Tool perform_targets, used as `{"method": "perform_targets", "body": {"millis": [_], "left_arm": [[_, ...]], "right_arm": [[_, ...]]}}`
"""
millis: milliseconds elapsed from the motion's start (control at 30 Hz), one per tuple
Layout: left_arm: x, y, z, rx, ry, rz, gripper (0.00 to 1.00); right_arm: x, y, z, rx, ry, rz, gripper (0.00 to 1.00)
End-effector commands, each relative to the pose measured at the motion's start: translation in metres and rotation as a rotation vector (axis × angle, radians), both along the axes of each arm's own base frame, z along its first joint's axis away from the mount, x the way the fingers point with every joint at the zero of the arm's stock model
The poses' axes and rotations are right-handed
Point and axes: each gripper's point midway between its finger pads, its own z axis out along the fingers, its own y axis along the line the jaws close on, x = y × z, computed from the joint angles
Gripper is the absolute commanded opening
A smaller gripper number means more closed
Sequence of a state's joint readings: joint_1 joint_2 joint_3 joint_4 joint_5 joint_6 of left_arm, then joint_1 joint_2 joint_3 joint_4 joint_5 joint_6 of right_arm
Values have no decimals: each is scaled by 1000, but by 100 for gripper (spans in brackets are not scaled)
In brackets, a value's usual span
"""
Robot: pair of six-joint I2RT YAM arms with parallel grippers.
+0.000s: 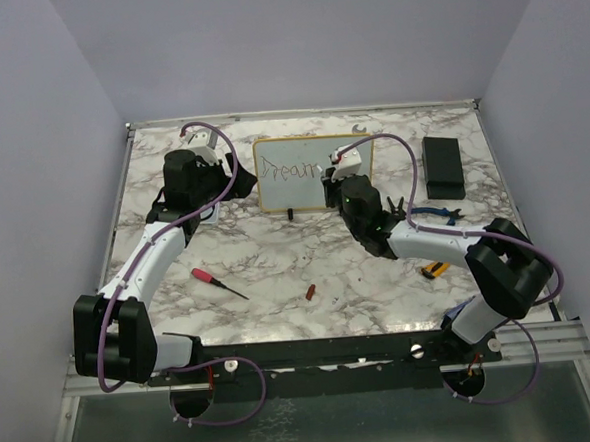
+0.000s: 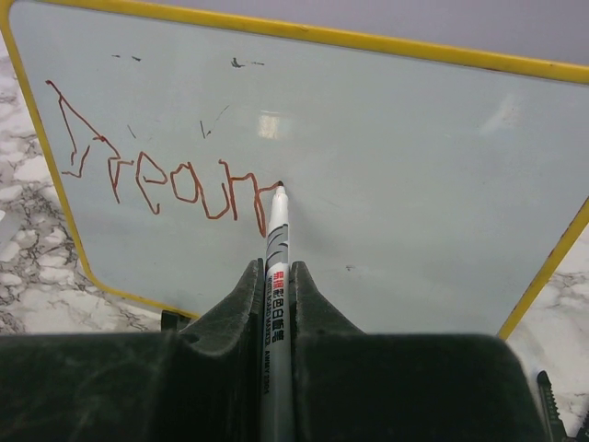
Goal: Write a sentence on the whiteboard
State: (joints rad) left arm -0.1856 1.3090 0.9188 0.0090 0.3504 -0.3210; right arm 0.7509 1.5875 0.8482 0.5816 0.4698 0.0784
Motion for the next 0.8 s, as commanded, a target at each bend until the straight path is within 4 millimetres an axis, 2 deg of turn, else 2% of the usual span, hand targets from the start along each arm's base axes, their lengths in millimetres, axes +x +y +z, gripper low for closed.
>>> {"method": "perform_targets", "body": {"millis": [0,200,467,633,767], "left_arm": [[-5,-3,7,-4,-21,-18,76],[-5,-3,7,-5,-20,-19,76],[-6,-3,6,-5,-19,-19,76],[-6,-5,7,-7,-20,-23,76],[-6,-4,7,-5,-21,-20,76]], "right_arm": [[1,-13,3,-6,-9,-55,1],[-5,-11,-15,-3,40,-36,1],[-11,-12,-31,-3,79,-28,1],[-11,-12,-28,1,72,-23,0],[-15,-10,-13,16,44,8,0]]}}
